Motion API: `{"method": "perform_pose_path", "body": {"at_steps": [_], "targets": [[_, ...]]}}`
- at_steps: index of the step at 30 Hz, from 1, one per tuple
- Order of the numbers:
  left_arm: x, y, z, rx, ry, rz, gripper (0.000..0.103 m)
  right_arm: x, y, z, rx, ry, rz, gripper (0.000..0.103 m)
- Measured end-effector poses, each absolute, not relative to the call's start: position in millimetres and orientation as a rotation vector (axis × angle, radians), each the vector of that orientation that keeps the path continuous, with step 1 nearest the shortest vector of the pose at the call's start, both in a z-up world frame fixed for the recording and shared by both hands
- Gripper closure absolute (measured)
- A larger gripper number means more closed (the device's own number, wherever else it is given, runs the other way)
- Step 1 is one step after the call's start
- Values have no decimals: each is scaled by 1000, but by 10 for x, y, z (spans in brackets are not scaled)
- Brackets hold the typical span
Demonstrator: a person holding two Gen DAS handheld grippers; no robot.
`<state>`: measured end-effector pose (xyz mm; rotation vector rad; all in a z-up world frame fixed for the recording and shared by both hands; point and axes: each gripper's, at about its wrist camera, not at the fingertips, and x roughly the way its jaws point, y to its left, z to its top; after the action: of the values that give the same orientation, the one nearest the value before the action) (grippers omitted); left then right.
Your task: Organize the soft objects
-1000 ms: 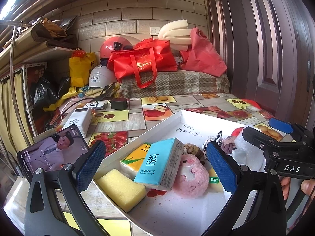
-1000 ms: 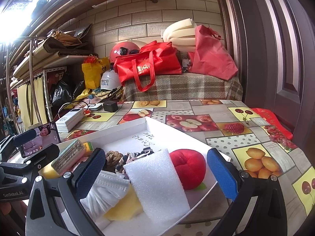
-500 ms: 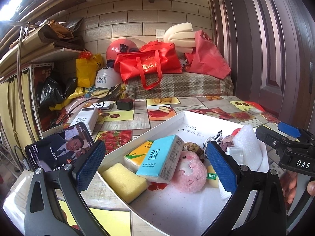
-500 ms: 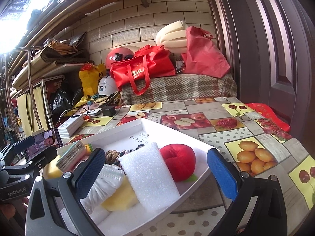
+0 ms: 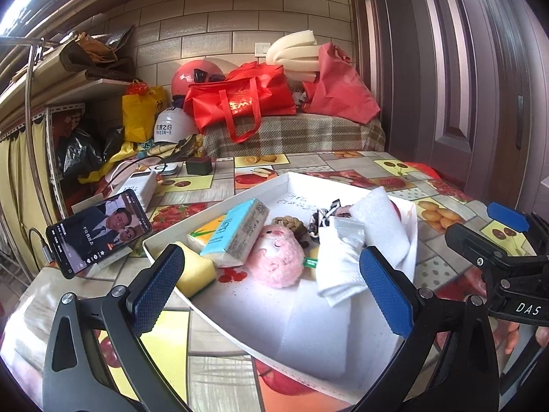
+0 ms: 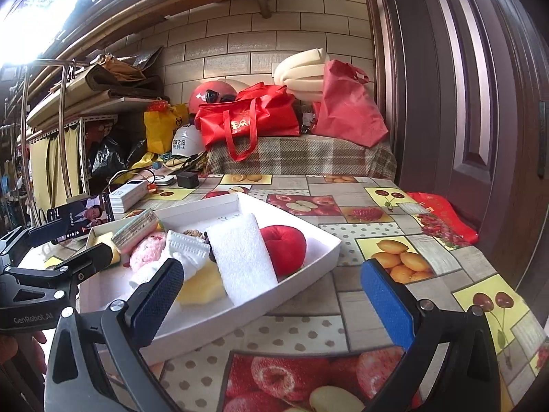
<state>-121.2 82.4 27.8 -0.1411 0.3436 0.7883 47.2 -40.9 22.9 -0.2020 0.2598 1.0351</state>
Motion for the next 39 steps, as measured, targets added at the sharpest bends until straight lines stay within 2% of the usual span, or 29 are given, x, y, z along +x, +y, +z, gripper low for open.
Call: {"method": "perform_pose_path", "body": {"at_steps": [8, 16, 25, 31, 39], "targets": [[-1266, 626, 298, -129, 352, 829, 0, 450, -932, 324, -147, 242, 1028, 0], [-1391, 459, 373, -98, 312, 919, 0, 294, -1523, 394, -22, 57, 855, 0], [-1196, 377, 281, -123, 432, 896, 0, 490, -1525, 378, -10, 159, 872, 0], [-1128, 268, 300, -104, 428, 835, 0, 395, -1482, 359, -65, 141, 793, 0], [-1064, 323, 278, -133, 457, 830, 0, 605, -1660, 354, 55, 206, 790, 0]]}}
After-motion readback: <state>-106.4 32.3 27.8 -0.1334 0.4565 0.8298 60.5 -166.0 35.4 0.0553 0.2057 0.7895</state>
